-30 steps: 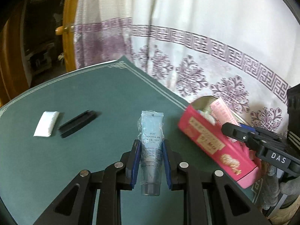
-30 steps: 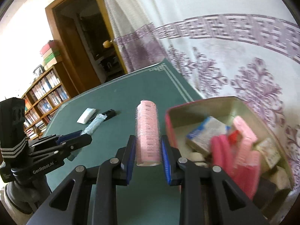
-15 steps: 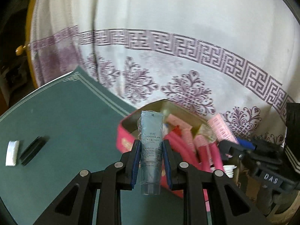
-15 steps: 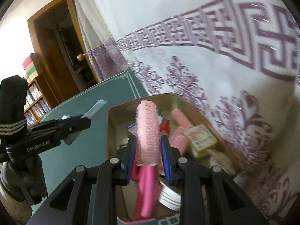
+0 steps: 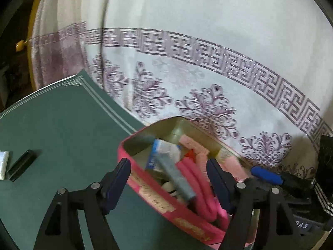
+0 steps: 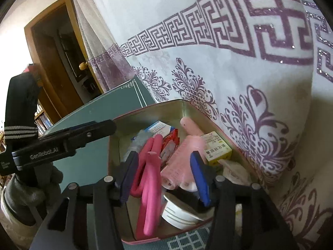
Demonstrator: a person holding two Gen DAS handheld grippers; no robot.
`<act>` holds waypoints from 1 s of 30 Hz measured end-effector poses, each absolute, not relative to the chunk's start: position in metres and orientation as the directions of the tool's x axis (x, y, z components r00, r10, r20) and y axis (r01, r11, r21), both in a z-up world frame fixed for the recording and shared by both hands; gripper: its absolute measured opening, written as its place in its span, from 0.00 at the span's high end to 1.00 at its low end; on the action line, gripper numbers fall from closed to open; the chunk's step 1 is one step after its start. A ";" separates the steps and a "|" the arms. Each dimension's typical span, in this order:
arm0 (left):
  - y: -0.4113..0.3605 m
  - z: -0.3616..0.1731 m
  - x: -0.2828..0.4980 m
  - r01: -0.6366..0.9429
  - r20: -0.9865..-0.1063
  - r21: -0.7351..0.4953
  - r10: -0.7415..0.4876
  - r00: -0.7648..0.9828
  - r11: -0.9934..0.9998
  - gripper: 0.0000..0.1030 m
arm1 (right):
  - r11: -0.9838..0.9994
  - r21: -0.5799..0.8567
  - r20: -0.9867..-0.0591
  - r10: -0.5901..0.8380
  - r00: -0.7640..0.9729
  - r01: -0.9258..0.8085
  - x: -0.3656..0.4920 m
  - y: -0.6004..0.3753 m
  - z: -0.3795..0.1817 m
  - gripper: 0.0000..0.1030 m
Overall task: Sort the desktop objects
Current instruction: 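Carry the tube and pink roller into the pink tin and release both, then withdraw both tools from the tin back over the table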
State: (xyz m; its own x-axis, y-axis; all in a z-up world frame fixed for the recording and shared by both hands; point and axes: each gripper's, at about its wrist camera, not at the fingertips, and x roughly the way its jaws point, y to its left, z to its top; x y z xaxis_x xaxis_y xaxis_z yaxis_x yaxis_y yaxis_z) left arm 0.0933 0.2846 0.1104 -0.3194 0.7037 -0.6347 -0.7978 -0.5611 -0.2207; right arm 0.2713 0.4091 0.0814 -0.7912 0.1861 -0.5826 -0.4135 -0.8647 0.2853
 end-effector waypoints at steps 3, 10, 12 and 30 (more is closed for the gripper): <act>0.274 0.109 0.087 -0.775 -0.636 -0.217 0.688 -0.348 -0.593 0.26 | -0.865 0.288 -0.579 0.185 -0.794 -0.411 0.269 0.405 0.083 0.46; 0.235 0.105 0.069 -0.709 -0.647 -0.199 0.634 -0.423 -0.676 0.17 | -0.878 0.288 -0.569 0.164 -0.806 -0.382 0.259 0.387 0.089 0.43; 0.218 0.103 0.061 -0.681 -0.648 -0.193 0.612 -0.452 -0.707 0.17 | -0.884 0.286 -0.561 0.159 -0.812 -0.370 0.252 0.379 0.093 0.39; -0.013 0.095 -0.026 -0.257 -0.655 -0.055 0.229 -0.720 -0.965 0.17 | -0.951 0.273 -0.562 -0.037 -0.827 -0.143 0.159 0.276 0.102 0.16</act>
State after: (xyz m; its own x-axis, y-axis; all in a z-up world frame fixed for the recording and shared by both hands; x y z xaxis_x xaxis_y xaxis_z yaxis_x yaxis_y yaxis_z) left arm -0.0257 -0.0131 0.0951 -0.7202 0.2291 -0.6549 -0.2572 -0.9648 -0.0546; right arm 0.1591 0.2763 0.1016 -0.8266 -0.0373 -0.5616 -0.1428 -0.9512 0.2734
